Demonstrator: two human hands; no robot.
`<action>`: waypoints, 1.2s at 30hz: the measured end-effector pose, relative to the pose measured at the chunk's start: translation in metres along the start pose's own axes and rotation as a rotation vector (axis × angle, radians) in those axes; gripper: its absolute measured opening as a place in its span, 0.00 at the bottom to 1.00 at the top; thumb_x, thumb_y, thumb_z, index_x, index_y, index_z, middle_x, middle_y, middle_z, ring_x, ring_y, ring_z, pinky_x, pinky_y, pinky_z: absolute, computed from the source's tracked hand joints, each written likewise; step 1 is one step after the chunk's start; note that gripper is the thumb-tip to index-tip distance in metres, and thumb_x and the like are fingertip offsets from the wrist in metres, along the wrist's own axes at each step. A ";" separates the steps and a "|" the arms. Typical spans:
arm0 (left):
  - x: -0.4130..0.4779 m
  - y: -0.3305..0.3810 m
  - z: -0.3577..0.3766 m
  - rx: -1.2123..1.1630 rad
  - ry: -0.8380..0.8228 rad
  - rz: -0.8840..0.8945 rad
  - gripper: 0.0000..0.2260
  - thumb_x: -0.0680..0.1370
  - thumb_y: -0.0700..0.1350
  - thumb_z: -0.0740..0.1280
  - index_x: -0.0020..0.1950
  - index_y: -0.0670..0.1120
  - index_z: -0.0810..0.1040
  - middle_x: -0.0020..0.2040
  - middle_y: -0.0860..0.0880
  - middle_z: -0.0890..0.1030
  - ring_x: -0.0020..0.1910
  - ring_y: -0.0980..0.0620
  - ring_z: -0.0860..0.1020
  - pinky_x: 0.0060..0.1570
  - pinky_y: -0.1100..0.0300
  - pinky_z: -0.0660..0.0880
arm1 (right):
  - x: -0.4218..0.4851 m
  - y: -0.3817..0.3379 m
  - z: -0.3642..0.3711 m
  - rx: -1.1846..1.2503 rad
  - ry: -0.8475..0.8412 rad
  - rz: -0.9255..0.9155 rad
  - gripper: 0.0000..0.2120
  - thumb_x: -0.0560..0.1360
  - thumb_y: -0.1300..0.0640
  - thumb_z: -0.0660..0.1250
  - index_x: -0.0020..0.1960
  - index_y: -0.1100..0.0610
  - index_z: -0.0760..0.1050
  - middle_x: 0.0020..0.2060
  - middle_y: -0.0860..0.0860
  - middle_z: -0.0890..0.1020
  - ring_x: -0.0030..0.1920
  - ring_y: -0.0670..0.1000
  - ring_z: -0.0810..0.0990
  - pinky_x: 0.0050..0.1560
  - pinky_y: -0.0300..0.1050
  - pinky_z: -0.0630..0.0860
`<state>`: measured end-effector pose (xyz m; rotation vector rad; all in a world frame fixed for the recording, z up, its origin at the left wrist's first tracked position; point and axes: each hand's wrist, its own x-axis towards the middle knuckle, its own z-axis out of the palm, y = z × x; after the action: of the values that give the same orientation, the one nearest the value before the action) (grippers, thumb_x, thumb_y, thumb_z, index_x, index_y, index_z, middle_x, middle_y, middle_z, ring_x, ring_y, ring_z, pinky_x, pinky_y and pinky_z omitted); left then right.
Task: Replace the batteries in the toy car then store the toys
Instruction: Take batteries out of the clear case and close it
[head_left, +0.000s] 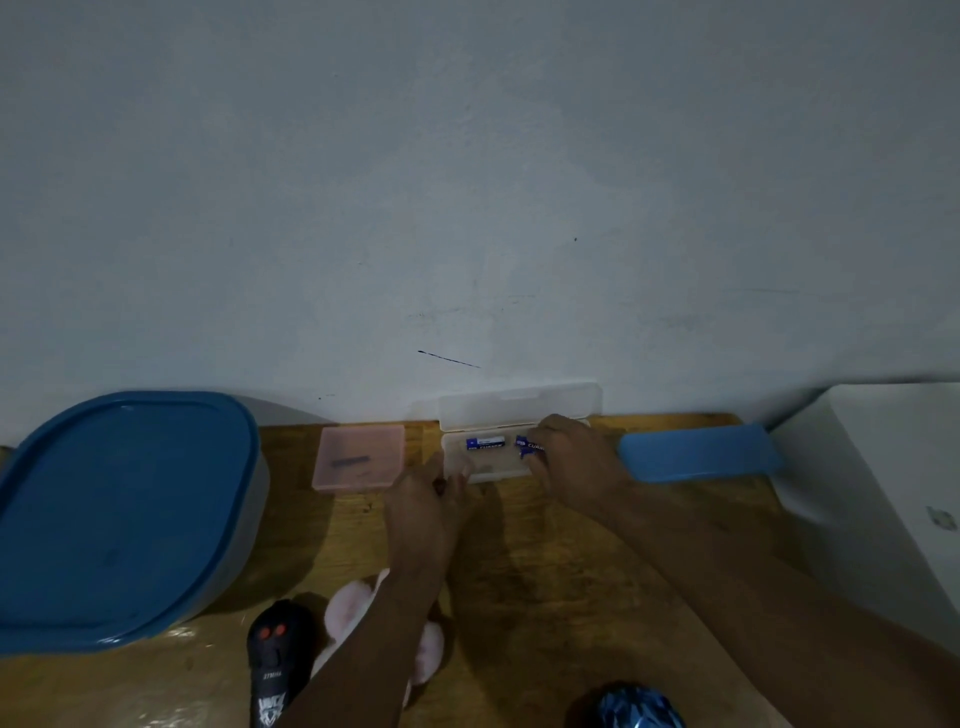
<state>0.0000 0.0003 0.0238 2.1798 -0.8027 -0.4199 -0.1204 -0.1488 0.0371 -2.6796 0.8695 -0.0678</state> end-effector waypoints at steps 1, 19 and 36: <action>0.000 0.002 0.000 -0.018 0.008 -0.030 0.09 0.77 0.46 0.68 0.56 0.45 0.81 0.47 0.47 0.84 0.40 0.56 0.78 0.35 0.72 0.69 | 0.001 0.001 0.000 0.010 -0.032 -0.004 0.14 0.78 0.55 0.61 0.60 0.58 0.78 0.53 0.55 0.80 0.51 0.54 0.77 0.49 0.43 0.72; 0.001 0.007 0.000 -0.043 0.028 -0.006 0.16 0.77 0.46 0.68 0.65 0.45 0.76 0.52 0.45 0.84 0.44 0.53 0.79 0.45 0.64 0.72 | 0.001 -0.014 0.005 0.021 -0.268 0.032 0.16 0.81 0.44 0.52 0.60 0.55 0.65 0.58 0.54 0.74 0.56 0.52 0.70 0.57 0.48 0.70; -0.002 0.013 -0.005 -0.063 0.047 0.010 0.15 0.77 0.43 0.69 0.63 0.43 0.78 0.47 0.44 0.85 0.38 0.55 0.77 0.36 0.73 0.66 | 0.007 -0.025 0.019 0.068 -0.186 -0.038 0.17 0.79 0.56 0.62 0.67 0.53 0.68 0.61 0.53 0.73 0.56 0.53 0.75 0.53 0.44 0.75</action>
<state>-0.0044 -0.0029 0.0368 2.1182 -0.7648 -0.3828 -0.0984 -0.1284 0.0263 -2.5890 0.7457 0.1388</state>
